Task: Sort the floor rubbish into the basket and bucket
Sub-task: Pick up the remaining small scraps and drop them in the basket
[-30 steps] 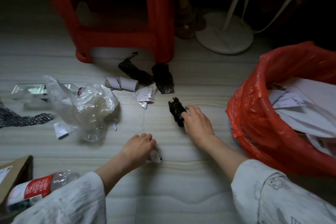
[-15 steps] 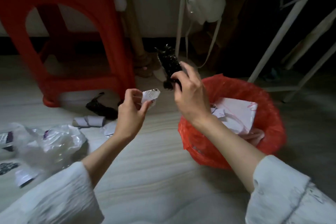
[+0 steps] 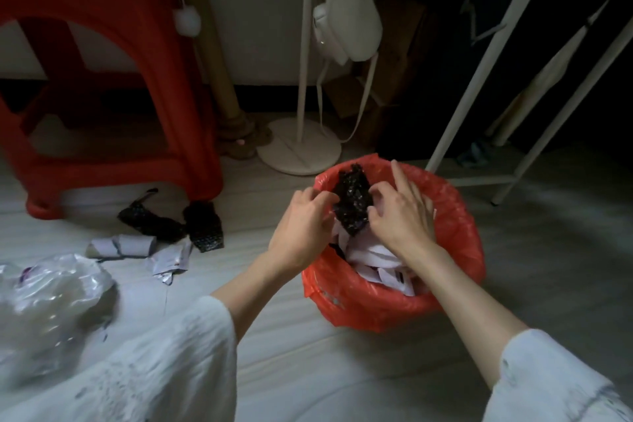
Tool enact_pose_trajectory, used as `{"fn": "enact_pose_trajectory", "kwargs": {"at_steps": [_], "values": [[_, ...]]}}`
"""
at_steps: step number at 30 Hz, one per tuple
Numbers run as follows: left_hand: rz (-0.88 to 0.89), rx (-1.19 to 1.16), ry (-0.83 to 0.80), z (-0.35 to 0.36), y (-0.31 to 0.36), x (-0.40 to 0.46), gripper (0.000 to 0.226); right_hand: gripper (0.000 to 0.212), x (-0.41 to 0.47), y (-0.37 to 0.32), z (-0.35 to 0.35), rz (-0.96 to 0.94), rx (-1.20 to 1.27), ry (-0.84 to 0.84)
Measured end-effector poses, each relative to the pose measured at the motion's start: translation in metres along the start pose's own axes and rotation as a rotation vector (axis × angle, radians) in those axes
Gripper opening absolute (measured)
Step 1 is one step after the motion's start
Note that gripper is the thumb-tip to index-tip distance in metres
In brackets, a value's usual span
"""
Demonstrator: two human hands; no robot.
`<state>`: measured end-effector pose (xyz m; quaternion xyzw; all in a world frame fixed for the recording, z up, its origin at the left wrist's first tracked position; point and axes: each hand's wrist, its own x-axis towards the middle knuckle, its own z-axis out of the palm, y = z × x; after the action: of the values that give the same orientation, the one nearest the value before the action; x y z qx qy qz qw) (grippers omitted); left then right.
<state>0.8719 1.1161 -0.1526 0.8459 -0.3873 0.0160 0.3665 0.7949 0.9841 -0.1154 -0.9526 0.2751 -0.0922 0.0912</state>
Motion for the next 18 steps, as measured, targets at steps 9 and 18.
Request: {"fn": "enact_pose_trajectory", "kwargs": {"at_steps": [9,18], "values": [[-0.132,0.063,0.002,-0.037,-0.071,-0.031,0.029,0.030,-0.010,-0.085,0.024,-0.264,0.240,0.168],[-0.536,0.219,-0.302,-0.076,-0.199,-0.126,0.032,0.049,-0.016,-0.178,0.127,-0.317,0.223,-0.338]]}}
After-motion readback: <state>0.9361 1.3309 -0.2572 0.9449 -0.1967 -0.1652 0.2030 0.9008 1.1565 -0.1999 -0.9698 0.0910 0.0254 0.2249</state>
